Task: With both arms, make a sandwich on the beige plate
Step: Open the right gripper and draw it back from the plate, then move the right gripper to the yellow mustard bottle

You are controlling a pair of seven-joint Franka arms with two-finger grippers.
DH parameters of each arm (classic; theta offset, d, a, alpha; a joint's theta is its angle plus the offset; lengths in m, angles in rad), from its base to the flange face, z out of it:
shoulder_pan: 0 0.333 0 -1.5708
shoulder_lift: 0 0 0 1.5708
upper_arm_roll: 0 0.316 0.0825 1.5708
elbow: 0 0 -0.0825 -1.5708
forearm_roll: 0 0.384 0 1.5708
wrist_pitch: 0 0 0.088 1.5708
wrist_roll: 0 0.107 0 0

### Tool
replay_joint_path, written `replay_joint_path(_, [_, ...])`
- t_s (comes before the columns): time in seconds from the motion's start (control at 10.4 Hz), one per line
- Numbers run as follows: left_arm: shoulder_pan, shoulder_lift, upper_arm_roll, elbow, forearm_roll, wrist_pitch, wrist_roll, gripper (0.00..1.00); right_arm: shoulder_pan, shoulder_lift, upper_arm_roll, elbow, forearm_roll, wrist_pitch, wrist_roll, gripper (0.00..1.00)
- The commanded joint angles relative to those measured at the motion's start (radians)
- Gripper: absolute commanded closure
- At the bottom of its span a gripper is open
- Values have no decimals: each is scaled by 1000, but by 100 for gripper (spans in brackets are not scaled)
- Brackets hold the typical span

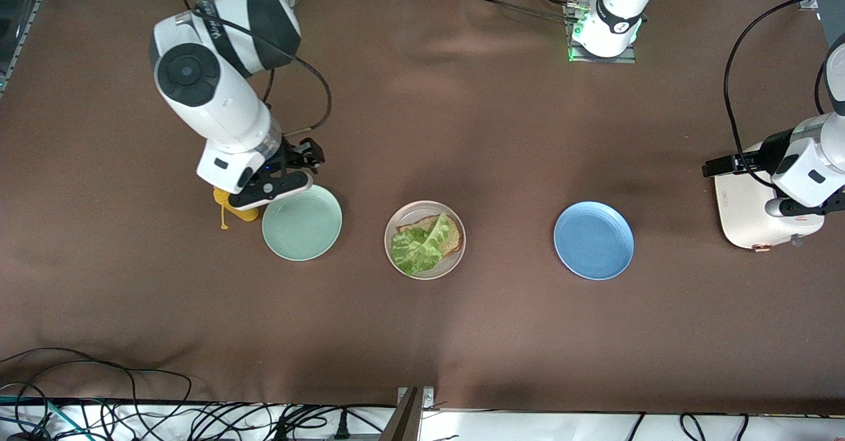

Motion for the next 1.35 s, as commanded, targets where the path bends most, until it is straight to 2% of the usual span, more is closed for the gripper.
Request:
replay_joint_path(0.0, [4,-24,-9,9,29,-21,17,0,-95,-171,11,-206,1,13,-153,0])
replay_joint_path(0.19, [5,-42,-9,-2,29,-38,19,0,-150,-227,-38,-307,1,16,-295,0])
replay_joint_path(0.38, [7,-51,-9,-3,29,-47,19,0,-208,-227,-75,-361,0,34,-426,0])
replay_joint_path(0.58, [-1,-99,-45,-18,29,-57,17,0,-309,-184,-76,-373,1,65,-635,0])
replay_joint_path(0.87, [1,-134,-53,-23,23,-51,19,0,-397,-68,-118,-367,33,168,-959,0])
replay_joint_path(1.06, [8,-197,-79,-101,17,32,20,0,-458,30,-119,-348,238,189,-1183,0])
replay_joint_path(1.25, [5,-202,-81,-112,17,34,19,0,-469,115,-156,-321,432,188,-1456,0])
